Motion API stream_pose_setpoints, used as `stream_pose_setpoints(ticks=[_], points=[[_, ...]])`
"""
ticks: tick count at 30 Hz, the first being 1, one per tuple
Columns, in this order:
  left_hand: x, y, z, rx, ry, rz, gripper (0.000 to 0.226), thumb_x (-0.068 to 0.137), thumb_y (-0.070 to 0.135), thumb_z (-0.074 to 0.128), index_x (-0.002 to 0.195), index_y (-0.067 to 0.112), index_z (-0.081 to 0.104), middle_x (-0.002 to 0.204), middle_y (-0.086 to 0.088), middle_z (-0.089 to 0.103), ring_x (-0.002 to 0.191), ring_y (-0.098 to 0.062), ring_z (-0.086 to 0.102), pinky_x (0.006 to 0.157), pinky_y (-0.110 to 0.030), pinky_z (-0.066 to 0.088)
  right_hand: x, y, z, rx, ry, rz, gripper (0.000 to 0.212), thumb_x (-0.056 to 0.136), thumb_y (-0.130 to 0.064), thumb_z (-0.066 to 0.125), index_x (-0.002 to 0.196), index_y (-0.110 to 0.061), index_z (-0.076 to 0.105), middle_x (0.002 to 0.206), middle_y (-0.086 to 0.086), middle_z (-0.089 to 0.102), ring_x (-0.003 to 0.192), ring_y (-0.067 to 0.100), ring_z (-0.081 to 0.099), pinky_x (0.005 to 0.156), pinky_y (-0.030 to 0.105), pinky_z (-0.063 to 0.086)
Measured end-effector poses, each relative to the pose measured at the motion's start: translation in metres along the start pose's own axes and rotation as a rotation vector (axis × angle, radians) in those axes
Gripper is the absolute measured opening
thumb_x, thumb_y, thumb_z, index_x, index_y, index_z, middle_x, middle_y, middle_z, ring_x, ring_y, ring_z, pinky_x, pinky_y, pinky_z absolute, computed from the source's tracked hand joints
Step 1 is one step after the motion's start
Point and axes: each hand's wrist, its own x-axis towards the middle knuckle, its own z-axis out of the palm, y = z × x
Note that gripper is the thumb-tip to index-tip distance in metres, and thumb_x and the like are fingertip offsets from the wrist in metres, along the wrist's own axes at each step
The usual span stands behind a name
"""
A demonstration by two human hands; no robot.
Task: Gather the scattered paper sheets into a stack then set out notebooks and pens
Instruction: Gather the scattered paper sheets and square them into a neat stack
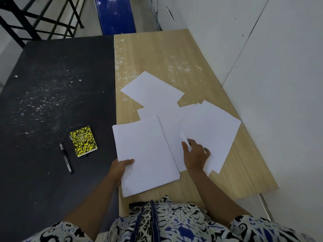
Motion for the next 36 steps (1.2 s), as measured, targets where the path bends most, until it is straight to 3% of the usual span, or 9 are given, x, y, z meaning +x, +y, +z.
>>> stream_pose_setpoints(ticks=[5, 9, 15, 21, 26, 29, 32, 34, 36], points=[[-0.002, 0.001, 0.001, -0.021, 0.012, 0.005, 0.031, 0.088, 0.01, 0.066, 0.118, 0.004, 0.062, 0.113, -0.016, 0.068, 0.094, -0.033, 0.066, 0.075, -0.039, 0.054, -0.027, -0.023, 0.016, 0.349, -0.118, -0.381, 0.039, 0.092, -0.047, 0.055, 0.105, -0.015, 0.072, 0.083, -0.001, 0.073, 0.072, 0.016, 0.065, 0.066, 0.035, 0.052], [-0.002, 0.004, 0.001, -0.061, 0.023, -0.023, 0.038, 0.093, 0.029, 0.062, 0.123, 0.005, 0.06, 0.112, -0.013, 0.067, 0.096, -0.03, 0.066, 0.07, -0.036, 0.053, -0.048, -0.028, 0.026, 0.352, -0.276, -0.511, 0.055, 0.094, -0.061, 0.041, 0.106, -0.018, 0.073, 0.093, -0.002, 0.073, 0.084, 0.017, 0.065, 0.073, 0.034, 0.05], [-0.007, 0.009, 0.004, -0.072, 0.034, -0.052, 0.039, 0.097, 0.042, 0.052, 0.117, 0.009, 0.059, 0.099, -0.005, 0.066, 0.088, -0.022, 0.063, 0.067, -0.033, 0.049, -0.052, -0.026, 0.025, 0.369, -0.342, -0.418, 0.071, 0.09, -0.073, 0.03, 0.094, -0.015, 0.071, 0.073, -0.004, 0.063, 0.072, 0.013, 0.057, 0.062, 0.025, 0.04], [-0.01, 0.012, 0.005, -0.111, 0.018, -0.056, 0.042, 0.097, 0.052, 0.043, 0.112, 0.016, 0.06, 0.1, -0.002, 0.066, 0.09, -0.02, 0.063, 0.074, -0.036, 0.048, -0.045, -0.045, 0.015, 0.472, -0.294, -0.34, 0.063, 0.093, -0.068, 0.026, 0.07, -0.015, 0.053, 0.052, -0.011, 0.036, 0.049, 0.005, 0.036, 0.049, 0.024, 0.029], [-0.009, 0.009, 0.003, -0.156, 0.017, -0.027, 0.053, 0.093, 0.064, 0.038, 0.115, 0.023, 0.062, 0.11, -0.004, 0.068, 0.098, -0.021, 0.064, 0.076, -0.036, 0.051, -0.054, -0.059, 0.015, 0.49, -0.526, -0.369, 0.072, 0.092, -0.071, 0.024, 0.08, -0.011, 0.063, 0.066, 0.004, 0.059, 0.063, 0.018, 0.055, 0.06, 0.038, 0.045], [-0.007, 0.007, 0.001, -0.161, -0.017, -0.039, 0.07, 0.078, 0.074, 0.052, 0.121, 0.02, 0.063, 0.114, -0.005, 0.069, 0.104, -0.026, 0.066, 0.089, -0.044, 0.053, -0.059, -0.056, 0.012, 0.555, -0.713, -0.275, 0.066, 0.09, -0.069, 0.031, 0.091, -0.018, 0.073, 0.094, 0.001, 0.074, 0.092, 0.012, 0.067, 0.084, 0.029, 0.052], [-0.01, 0.007, 0.001, -0.041, 0.004, 0.022, 0.055, 0.08, 0.05, 0.07, 0.121, 0.014, 0.063, 0.113, -0.004, 0.068, 0.099, -0.022, 0.066, 0.081, -0.036, 0.053, -0.058, -0.049, 0.009, 0.553, -0.624, -0.242, 0.058, 0.092, -0.06, 0.039, 0.091, -0.014, 0.074, 0.095, -0.001, 0.073, 0.092, 0.01, 0.066, 0.085, 0.034, 0.053], [-0.01, 0.003, 0.001, 0.006, 0.001, 0.063, 0.058, 0.076, 0.029, 0.08, 0.126, 0.009, 0.06, 0.118, -0.005, 0.067, 0.102, -0.021, 0.065, 0.087, -0.037, 0.053, -0.053, -0.041, 0.009, 0.448, -0.411, -0.263, 0.048, 0.092, -0.052, 0.042, 0.089, -0.013, 0.071, 0.088, 0.0, 0.07, 0.085, 0.014, 0.062, 0.078, 0.042, 0.052], [-0.011, 0.002, 0.0, 0.014, -0.019, 0.075, 0.06, 0.071, 0.014, 0.084, 0.125, 0.005, 0.059, 0.118, -0.007, 0.067, 0.102, -0.022, 0.065, 0.085, -0.036, 0.054, -0.043, -0.031, 0.005, 0.298, -0.221, -0.225, 0.035, 0.091, -0.044, 0.051, 0.099, -0.014, 0.067, 0.101, 0.002, 0.066, 0.095, 0.019, 0.057, 0.082, 0.045, 0.051]])
